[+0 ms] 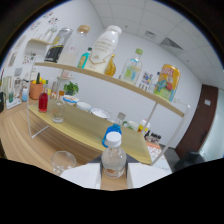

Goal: Make me a cup of Mojito.

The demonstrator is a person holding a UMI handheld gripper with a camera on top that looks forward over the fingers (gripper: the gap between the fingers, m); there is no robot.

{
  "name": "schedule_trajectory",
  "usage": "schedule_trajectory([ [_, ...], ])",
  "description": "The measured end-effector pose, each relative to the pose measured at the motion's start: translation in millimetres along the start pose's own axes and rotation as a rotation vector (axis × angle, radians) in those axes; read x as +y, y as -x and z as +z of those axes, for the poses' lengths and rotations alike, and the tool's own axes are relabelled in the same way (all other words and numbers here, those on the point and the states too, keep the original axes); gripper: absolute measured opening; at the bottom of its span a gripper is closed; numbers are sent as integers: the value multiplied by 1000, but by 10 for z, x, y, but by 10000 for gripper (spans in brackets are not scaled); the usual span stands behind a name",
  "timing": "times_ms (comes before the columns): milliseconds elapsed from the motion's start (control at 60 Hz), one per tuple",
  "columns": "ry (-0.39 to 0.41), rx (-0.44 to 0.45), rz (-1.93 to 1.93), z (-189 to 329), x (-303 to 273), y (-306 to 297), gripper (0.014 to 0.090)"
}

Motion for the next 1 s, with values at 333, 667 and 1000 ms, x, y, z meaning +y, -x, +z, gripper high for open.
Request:
schedule_trajectory([
  [333,186,-97,300,445,1213,240,346],
  [667,283,-173,362,595,1657,485,355],
  [1000,313,-185,361,473,1711,499,697],
])
